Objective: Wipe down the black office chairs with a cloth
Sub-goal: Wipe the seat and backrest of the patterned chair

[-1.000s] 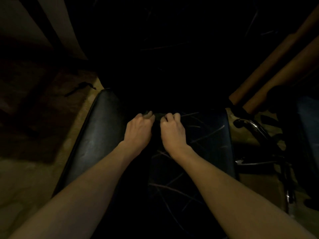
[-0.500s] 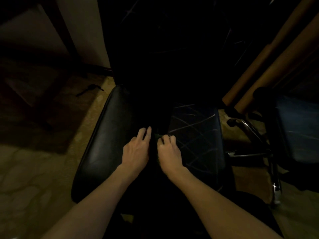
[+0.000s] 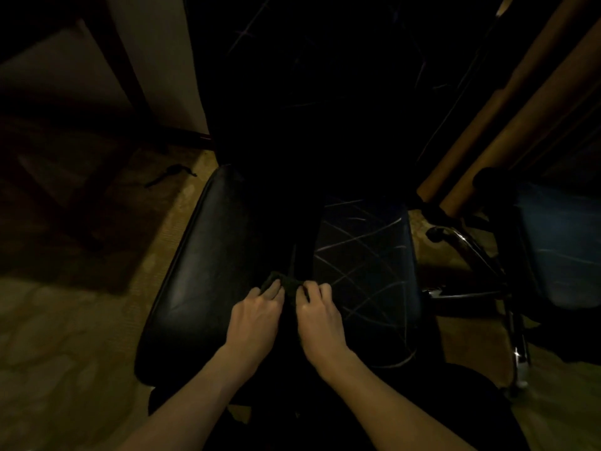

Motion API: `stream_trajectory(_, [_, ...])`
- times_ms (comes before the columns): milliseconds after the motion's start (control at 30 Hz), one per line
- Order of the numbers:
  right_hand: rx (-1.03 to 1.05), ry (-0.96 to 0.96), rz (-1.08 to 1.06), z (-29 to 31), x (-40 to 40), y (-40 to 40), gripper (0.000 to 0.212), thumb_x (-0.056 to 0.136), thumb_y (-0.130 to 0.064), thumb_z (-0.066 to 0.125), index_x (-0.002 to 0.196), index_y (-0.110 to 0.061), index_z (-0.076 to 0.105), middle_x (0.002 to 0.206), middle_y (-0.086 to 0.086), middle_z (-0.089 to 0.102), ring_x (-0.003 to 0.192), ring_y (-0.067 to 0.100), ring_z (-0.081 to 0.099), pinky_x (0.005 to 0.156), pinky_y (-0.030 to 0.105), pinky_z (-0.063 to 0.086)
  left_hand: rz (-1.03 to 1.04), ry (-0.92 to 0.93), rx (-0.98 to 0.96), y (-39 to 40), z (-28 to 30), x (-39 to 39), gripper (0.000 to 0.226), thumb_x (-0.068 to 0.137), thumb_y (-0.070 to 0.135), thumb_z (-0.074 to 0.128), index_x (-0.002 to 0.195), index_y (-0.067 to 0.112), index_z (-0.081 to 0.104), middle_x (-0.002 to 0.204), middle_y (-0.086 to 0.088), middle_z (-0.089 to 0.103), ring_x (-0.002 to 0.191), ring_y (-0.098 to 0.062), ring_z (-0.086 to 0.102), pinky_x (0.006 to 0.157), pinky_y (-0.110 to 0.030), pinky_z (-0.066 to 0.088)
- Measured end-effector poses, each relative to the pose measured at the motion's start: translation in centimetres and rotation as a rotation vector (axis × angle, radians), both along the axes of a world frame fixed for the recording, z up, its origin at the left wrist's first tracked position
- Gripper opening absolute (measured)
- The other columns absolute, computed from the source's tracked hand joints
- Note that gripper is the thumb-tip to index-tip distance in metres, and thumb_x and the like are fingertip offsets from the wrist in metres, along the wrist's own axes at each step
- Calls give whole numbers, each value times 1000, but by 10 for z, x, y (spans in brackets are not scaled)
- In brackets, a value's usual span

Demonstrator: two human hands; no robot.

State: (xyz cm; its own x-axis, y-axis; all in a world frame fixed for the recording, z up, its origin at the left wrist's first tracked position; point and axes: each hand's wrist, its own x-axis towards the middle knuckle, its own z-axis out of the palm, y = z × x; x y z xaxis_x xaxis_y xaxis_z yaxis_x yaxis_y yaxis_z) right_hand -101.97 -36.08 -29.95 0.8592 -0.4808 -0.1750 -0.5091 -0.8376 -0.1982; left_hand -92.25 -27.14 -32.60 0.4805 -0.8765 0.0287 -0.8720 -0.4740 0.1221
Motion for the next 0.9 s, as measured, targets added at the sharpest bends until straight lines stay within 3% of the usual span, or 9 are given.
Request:
stream_trajectory(67, [-43,-30,-16,-1,19,-21,44,95,-6,49,138,-3,43,138,12,39,119,28,38,95,31,44,19,13,10,-20,0,11,47,61,10,87,107,16,75,120,2,69,71,-18,66,45,-23,50])
stream_trajectory(133, [-95,-39,-24,-4,38,-43,38,95,-6,46,133,-2,47,134,12,41,117,28,39,93,31,44,67,15,12,-44,-2,23,46,89,13,63,135,18,57,145,4,50,97,-21,63,66,-27,55])
stream_trajectory(200, [-146,-41,-15,-6,57,-65,36,94,-4,48,131,0,49,131,13,43,114,30,41,90,32,45,62,-18,20,-71,-2,37,48,99,14,45,147,20,40,153,3,38,110,-23,57,77,-31,54])
stream_trajectory(333, [-211,-52,26,-11,88,-105,39,87,-1,58,126,2,52,126,16,46,109,34,44,82,34,47,81,-85,-10,-114,-1,65,39,99,15,42,138,19,46,136,0,52,98,-25,63,69,-34,52])
stream_trajectory(600, [-195,-52,31,-13,72,-98,34,91,0,52,124,0,53,123,16,48,109,35,45,81,34,46,6,-111,222,-111,20,60,27,100,10,39,111,9,63,113,-9,65,100,-32,65,75,-39,51])
stream_trajectory(900, [-137,-14,67,-6,-5,-27,35,94,-4,47,129,1,47,123,15,41,104,30,43,80,33,45,-68,1,266,-33,24,-9,29,98,9,38,120,11,58,124,-6,59,104,-26,63,78,-35,52])
